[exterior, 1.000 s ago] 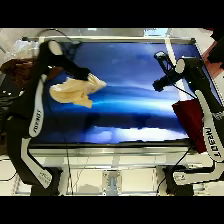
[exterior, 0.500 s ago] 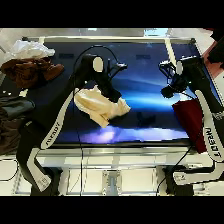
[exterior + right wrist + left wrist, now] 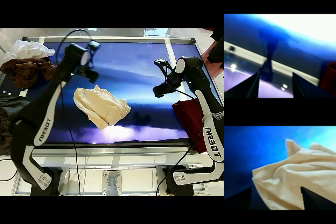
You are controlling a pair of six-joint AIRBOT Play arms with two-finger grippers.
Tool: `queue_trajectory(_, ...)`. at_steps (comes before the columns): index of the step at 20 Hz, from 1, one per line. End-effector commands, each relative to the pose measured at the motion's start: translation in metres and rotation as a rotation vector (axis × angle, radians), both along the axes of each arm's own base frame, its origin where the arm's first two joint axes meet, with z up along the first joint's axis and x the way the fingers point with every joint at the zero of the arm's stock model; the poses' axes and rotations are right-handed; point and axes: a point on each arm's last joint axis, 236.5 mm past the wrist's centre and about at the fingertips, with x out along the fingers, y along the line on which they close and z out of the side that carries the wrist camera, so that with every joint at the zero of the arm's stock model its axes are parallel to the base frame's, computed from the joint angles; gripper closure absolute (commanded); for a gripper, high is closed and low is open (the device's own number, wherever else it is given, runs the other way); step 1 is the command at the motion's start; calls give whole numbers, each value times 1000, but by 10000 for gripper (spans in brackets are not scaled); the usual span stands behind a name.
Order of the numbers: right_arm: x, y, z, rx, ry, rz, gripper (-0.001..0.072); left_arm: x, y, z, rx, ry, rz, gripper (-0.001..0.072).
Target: Fold the shirts.
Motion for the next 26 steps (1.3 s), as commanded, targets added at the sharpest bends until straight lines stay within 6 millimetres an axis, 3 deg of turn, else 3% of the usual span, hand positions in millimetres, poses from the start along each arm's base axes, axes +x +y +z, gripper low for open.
queue_trajectory(1, 2, 41, 8, 178, -11, 0, 271, 12, 66, -42, -128, 91, 213, 10)
queue_trajectory(4, 3, 42, 8, 183, -13, -2, 271, 16, 86, -67, -340, 185, 281, 10)
queue_trajectory(6, 4, 42, 9, 185, -16, -5, 271, 11, 88, -83, -415, 254, 250, 10)
queue_trajectory(13, 2, 55, 12, 248, 1, -37, 271, 6, 86, -137, -422, 358, 186, 10)
queue_trajectory(17, 0, 67, 16, 295, 7, -32, 272, 8, 78, -148, -461, 369, 188, 17)
queue_trajectory(20, -2, 74, 17, 307, 11, -21, 272, 10, 57, -142, -549, 368, 150, 258)
queue_trajectory(21, -3, 77, 17, 314, 13, -16, 271, 10, 50, -139, -575, 367, 131, 394)
queue_trajectory(22, -4, 80, 18, 318, 18, -11, 272, 11, 45, -137, -587, 365, 116, 612)
queue_trajectory(23, -9, 86, 18, 330, 33, -2, 271, 10, 42, -137, -583, 363, 98, 702)
queue_trajectory(26, -29, 98, 11, 318, 104, 32, 271, 7, 36, -138, -579, 376, 86, 700)
